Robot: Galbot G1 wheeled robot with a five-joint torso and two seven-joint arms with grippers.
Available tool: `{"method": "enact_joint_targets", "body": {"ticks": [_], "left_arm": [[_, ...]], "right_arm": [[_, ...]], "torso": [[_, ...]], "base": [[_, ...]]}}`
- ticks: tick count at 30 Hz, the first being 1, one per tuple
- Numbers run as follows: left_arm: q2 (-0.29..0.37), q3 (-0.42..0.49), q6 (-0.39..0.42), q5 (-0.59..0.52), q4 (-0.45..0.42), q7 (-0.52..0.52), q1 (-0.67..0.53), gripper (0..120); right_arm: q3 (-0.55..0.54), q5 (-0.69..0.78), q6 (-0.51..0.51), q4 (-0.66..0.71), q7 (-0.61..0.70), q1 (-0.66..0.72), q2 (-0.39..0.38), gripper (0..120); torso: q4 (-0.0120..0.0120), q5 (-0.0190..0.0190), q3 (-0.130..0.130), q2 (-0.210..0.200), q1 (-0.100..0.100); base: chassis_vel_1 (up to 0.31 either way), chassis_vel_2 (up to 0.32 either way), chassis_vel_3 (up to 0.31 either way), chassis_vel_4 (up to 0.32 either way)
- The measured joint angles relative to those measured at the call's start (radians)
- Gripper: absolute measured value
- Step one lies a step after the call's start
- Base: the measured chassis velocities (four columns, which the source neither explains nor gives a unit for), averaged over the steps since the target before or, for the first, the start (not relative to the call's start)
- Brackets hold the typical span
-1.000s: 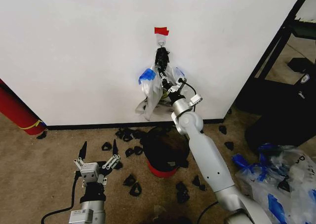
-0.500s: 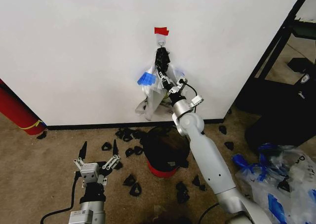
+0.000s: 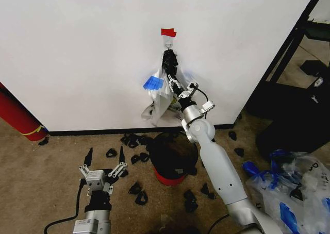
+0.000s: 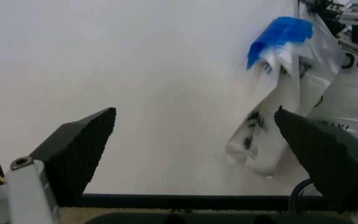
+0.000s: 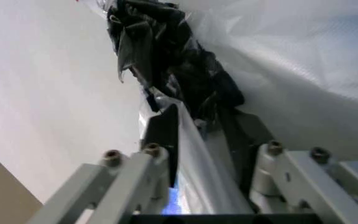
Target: Pick up the garbage bag from the wall and place it over the trash bin.
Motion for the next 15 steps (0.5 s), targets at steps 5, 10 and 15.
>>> {"method": "enact_joint_targets", "body": {"ticks": [5, 10, 15], "left_arm": [[0.0, -0.001, 0.004, -0.004, -0.001, 0.001, -0.006, 100], [-0.001, 0.0, 0.004, -0.005, -0.006, 0.002, -0.002, 100], [-0.001, 0.003, 0.003, -0.004, -0.004, 0.003, -0.001, 100]], "right_arm": [[0.006, -0.002, 0.0, -0.02, 0.007, 0.017, 0.008, 3], [0.003, -0.002, 0.001, -0.016, 0.009, 0.011, 0.004, 0], [0.002, -0.003, 0.001, -0.001, 0.01, 0.001, 0.0, 0]], "torso": [[0.0001, -0.0001, 0.0, 0.0, 0.0], [0.0, 0.0, 0.0, 0.0, 0.0], [0.0, 0.0, 0.0, 0.0, 0.0]], "base": [[0.0, 0.0, 0.0, 0.0], [0.0, 0.0, 0.0, 0.0], [0.0, 0.0, 0.0, 0.0]]}}
